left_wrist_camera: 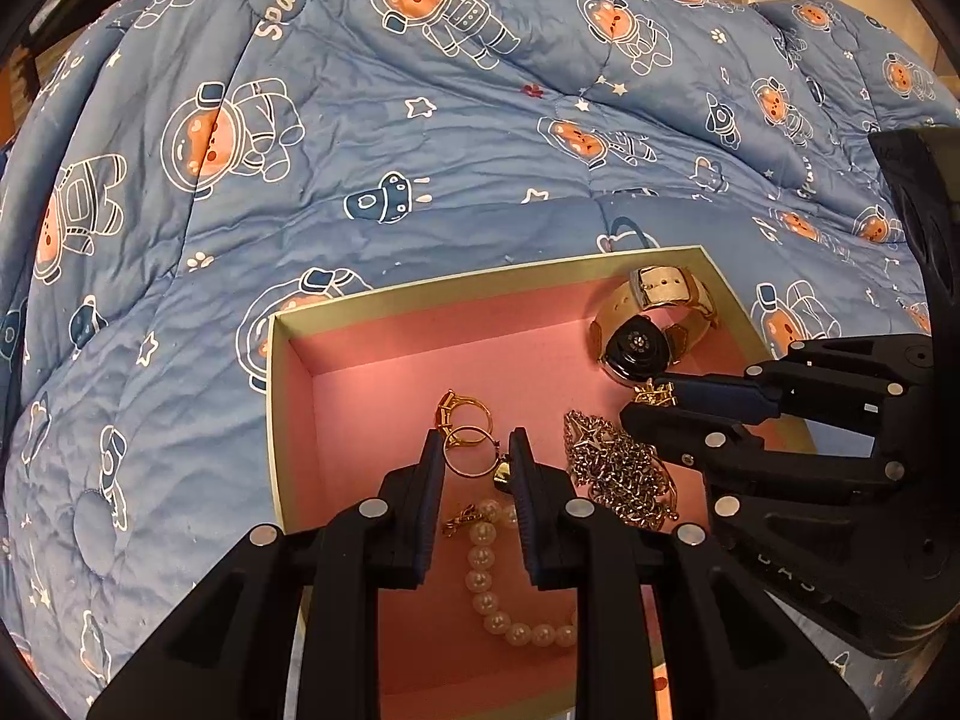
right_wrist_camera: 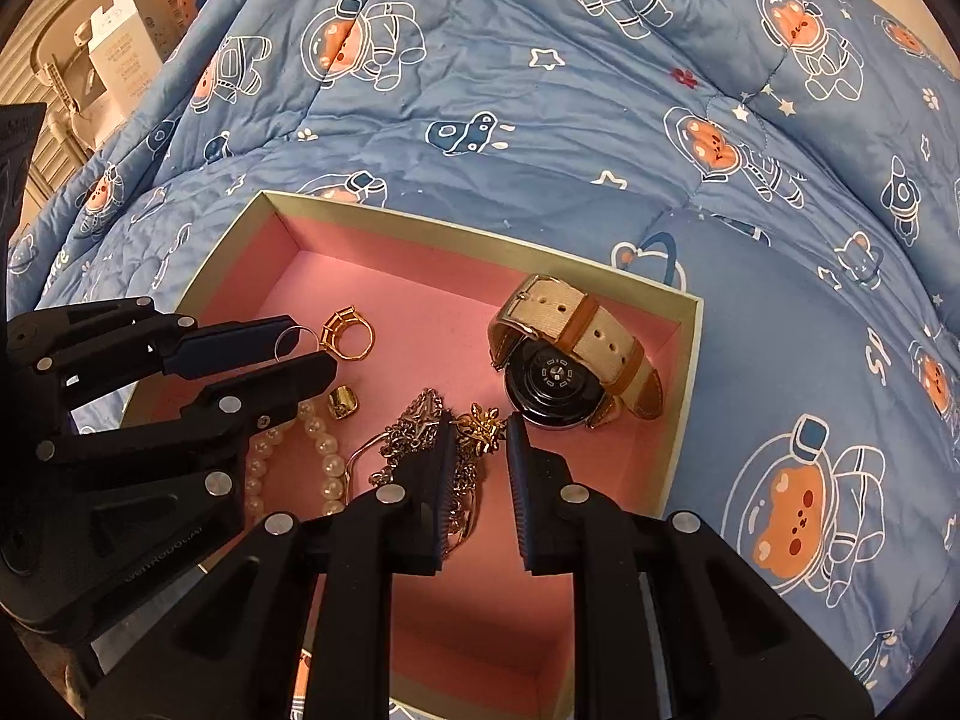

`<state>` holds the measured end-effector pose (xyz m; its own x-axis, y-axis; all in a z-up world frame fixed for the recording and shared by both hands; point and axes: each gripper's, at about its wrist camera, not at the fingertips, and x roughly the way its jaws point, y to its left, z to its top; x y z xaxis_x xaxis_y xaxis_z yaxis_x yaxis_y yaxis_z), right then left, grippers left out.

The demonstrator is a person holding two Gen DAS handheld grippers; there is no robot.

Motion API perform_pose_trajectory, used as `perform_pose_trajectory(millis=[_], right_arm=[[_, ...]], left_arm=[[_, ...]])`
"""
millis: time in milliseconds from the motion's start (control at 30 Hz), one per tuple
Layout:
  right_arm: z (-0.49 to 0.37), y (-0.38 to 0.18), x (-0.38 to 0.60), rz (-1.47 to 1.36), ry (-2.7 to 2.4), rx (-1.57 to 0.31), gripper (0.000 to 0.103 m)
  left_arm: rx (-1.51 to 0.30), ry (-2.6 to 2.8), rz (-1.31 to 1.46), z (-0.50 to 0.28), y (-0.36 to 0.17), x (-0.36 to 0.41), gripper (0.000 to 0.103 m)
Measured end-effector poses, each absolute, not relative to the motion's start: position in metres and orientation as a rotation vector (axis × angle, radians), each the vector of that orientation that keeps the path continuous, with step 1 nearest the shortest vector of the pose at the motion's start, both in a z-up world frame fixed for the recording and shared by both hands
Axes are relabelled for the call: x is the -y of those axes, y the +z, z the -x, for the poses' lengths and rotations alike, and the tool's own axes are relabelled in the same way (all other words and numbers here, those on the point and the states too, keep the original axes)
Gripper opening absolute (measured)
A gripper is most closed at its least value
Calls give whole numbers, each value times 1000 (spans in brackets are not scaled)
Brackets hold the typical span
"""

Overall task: Organize jewelry
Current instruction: 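Carry the star charm and silver ring over the box with both grippers, then open both grippers to drop the charm and ring into the box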

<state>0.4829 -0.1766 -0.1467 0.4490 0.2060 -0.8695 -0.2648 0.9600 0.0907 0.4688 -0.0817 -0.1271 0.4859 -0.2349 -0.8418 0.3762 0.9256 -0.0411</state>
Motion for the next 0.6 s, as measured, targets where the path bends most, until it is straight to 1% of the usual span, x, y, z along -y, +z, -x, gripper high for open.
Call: perform_pose_trajectory(millis=[200,267,300,333,400,500,567,600], right_arm=[[-479,-148,172,121,302,-1051,19],[-479,-148,171,124,310,-1048,25],[-478,-147,171,130,309,-1041,31],[-478,-147,170,146,298,-1034,35],[-478,-146,170,156,295,-1026,37],[-478,-144,172,149,300,-1022,38],[-475,-140,173,154,296,-1006,38],[-473,-137,173,155,295,-996,40]], left_arm=[[-992,-370,-168,-469,-127,82,23],[-988,-365,-181,-469,-127,83,28],[-984,-367,-187,-469,-126,83,29],[-980,-364,-196,-468,-126,83,29],[-976,-358,-206,-468,-124,83,31],[-967,-347,-196,-469,-120,80,39],[-949,-342,-181,-468,-114,76,49],[-937,-343,-168,-467,-110,74,51]])
